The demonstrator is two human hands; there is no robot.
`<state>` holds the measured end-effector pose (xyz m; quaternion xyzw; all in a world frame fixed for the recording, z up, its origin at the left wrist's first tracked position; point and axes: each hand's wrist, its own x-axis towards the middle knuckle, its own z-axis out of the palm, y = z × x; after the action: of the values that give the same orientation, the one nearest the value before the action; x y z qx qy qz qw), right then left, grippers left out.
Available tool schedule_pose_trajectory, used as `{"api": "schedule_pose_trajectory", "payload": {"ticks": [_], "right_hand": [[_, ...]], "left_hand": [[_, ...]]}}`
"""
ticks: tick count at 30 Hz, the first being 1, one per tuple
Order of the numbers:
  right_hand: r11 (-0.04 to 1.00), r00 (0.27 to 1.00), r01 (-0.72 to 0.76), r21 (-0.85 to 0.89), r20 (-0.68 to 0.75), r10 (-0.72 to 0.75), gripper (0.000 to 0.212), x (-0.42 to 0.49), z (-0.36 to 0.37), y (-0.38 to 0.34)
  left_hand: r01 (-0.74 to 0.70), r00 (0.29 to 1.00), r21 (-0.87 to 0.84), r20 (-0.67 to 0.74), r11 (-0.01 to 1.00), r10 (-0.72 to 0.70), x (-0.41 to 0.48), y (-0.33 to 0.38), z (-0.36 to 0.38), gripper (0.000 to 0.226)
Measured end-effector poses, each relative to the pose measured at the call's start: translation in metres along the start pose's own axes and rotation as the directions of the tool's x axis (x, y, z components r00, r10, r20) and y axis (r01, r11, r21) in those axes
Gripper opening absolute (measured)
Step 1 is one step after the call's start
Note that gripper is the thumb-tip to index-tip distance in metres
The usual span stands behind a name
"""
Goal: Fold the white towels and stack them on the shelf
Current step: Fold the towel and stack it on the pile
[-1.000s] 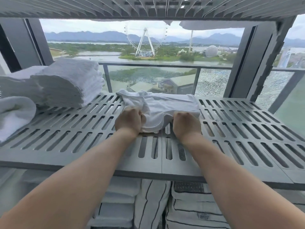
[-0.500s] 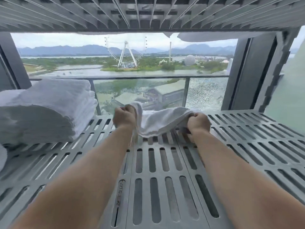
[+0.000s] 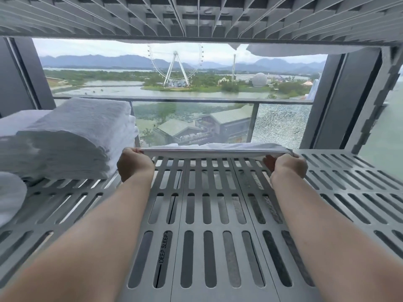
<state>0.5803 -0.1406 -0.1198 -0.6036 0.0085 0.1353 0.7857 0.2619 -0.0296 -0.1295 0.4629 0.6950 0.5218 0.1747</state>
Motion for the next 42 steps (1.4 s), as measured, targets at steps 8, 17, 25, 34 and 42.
{"api": "schedule_pose_trajectory", "payload": {"ticks": [8,17,25,34,42], "right_hand": [[0.948,0.98,0.185,-0.26,-0.02,-0.197,0.023,0.016,-0.039,0.002],[0.275,0.719,0.67,-0.69,0.511,-0.471,0.028,0.022,-0.059,0.022],[-0.209,0.576,0.672,-0.71,0.679,-0.455,0.029,0.028,-0.074,0.014],[-0.229,0.376,0.834,-0.502,0.821,-0.43,0.049,0.015,-0.072,0.019],[-0.249,0.352,0.866,-0.433,0.883,-0.31,0.038,0.013,-0.067,0.02]], "left_hand": [[-0.22,0.976,0.365,0.085,0.905,0.203,-0.027,-0.016,-0.012,0.021],[-0.413,0.902,0.768,0.27,0.49,0.336,-0.048,-0.019,-0.005,0.032],[-0.535,0.808,0.832,0.452,0.149,0.378,-0.047,0.0,-0.009,0.025],[-0.566,0.747,0.825,0.515,-0.005,0.421,-0.062,0.003,0.003,0.035],[-0.781,0.488,0.621,0.677,-0.07,0.551,-0.06,0.006,0.001,0.033]]}}
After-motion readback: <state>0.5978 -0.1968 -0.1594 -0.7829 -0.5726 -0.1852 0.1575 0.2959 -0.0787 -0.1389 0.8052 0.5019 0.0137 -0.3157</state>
